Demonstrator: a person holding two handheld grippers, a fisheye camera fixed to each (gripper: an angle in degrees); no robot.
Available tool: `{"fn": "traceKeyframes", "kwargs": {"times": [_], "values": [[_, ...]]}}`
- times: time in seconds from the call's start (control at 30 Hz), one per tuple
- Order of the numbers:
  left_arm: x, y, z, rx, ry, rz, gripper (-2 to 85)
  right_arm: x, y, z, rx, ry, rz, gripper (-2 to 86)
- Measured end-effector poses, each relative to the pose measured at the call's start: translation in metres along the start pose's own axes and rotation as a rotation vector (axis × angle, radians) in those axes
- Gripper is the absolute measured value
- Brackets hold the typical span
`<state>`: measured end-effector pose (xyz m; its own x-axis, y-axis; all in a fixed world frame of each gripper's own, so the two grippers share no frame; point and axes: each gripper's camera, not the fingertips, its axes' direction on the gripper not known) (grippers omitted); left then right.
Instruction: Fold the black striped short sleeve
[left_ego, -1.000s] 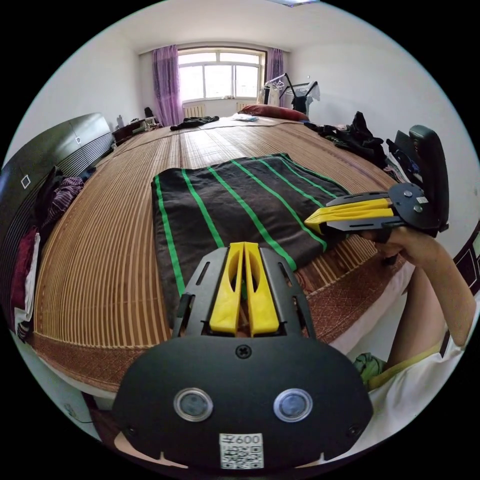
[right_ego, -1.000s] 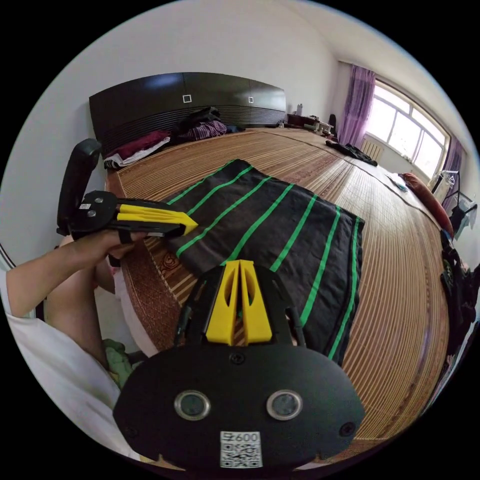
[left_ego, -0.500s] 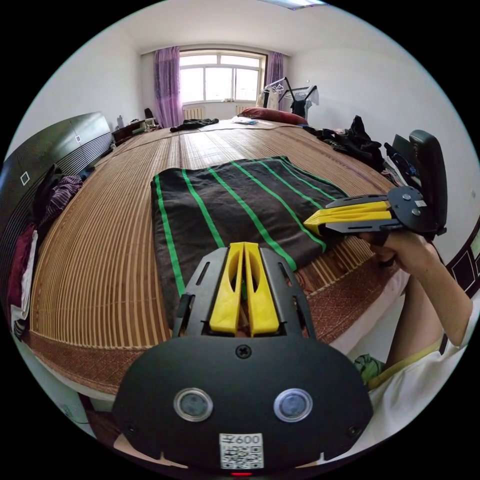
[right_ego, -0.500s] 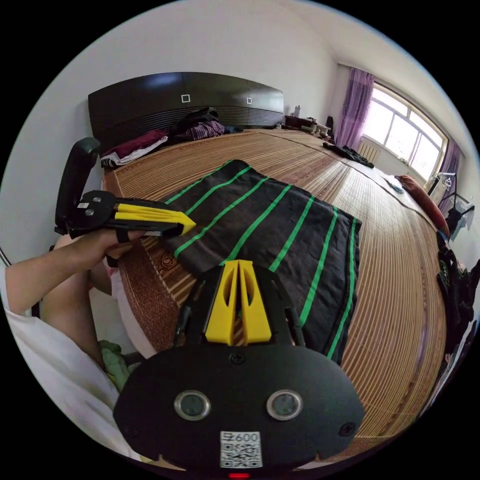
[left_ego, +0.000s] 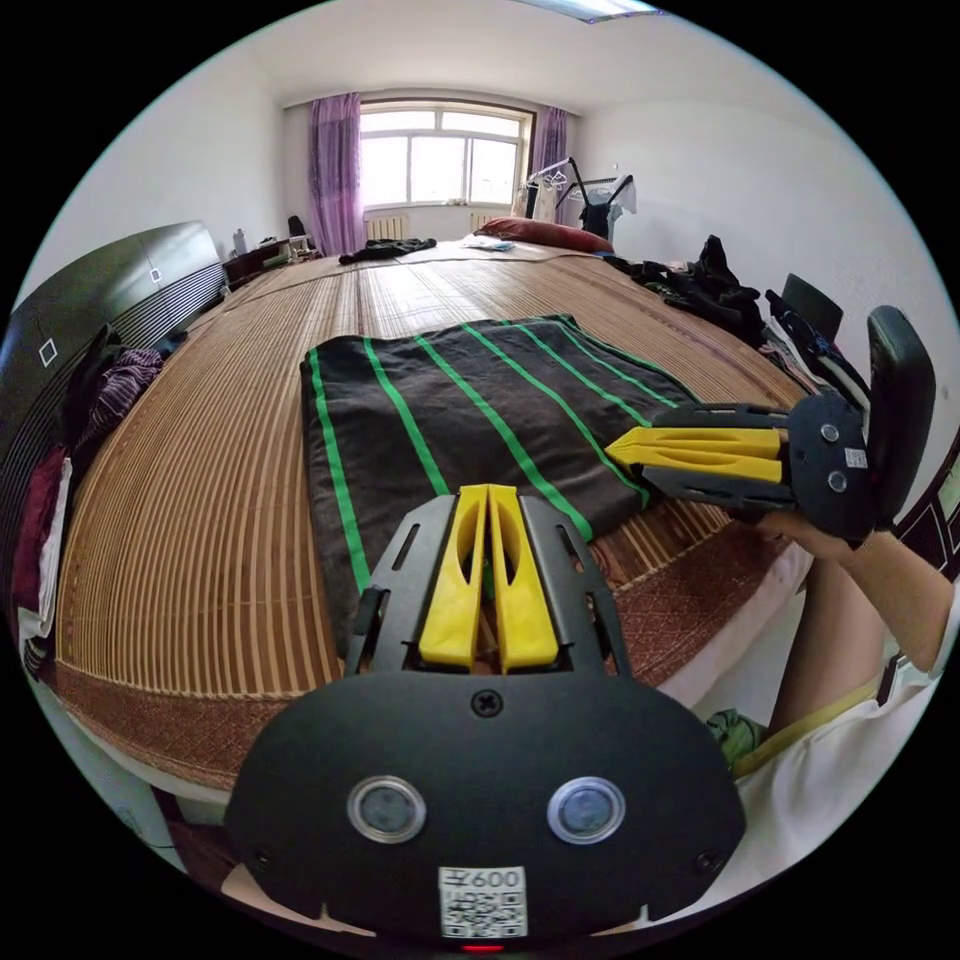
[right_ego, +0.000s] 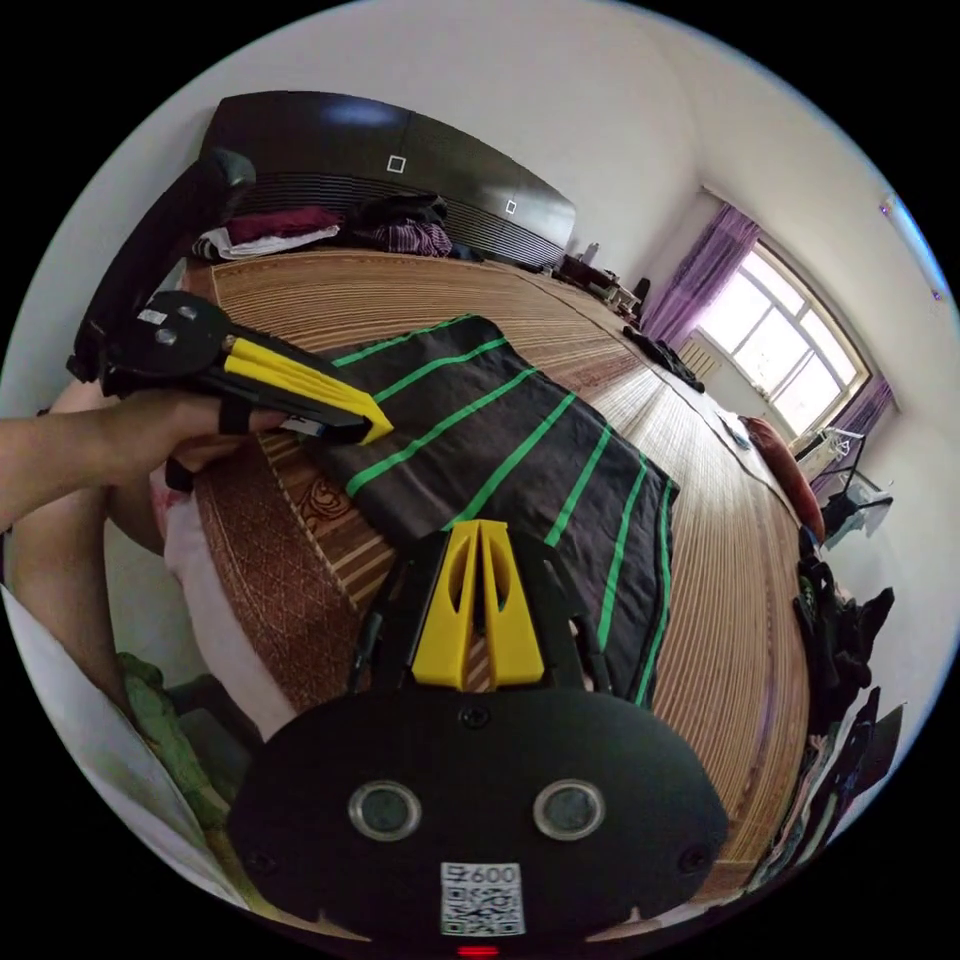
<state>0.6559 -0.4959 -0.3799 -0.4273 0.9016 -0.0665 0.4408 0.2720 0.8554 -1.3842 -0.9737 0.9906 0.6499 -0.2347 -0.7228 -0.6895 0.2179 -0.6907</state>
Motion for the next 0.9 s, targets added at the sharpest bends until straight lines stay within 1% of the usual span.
{"fn": "traceKeyframes", "kwargs": {"times": [0.17,0.27,0.4,0.63,0.9], "values": [[0.008,0.017,-0.021,0.004,0.012,-0.003,0.2,0.039,0.011,0.006,0.009,-0.161,0.104,-0.8],[0.02,0.025,-0.027,0.005,0.006,0.002,0.2,0.054,0.016,0.01,0.012,-0.213,0.137,-0.8],[0.038,0.032,-0.027,0.008,-0.003,0.01,0.1,0.062,0.022,0.013,0.012,-0.229,0.148,-0.8],[0.076,0.039,-0.01,0.012,0.0,0.015,0.1,0.061,0.03,0.017,0.013,-0.176,0.113,-0.8],[0.154,0.039,0.033,0.027,-0.081,0.062,0.0,0.089,0.041,0.025,0.016,-0.253,0.167,-0.8]]}}
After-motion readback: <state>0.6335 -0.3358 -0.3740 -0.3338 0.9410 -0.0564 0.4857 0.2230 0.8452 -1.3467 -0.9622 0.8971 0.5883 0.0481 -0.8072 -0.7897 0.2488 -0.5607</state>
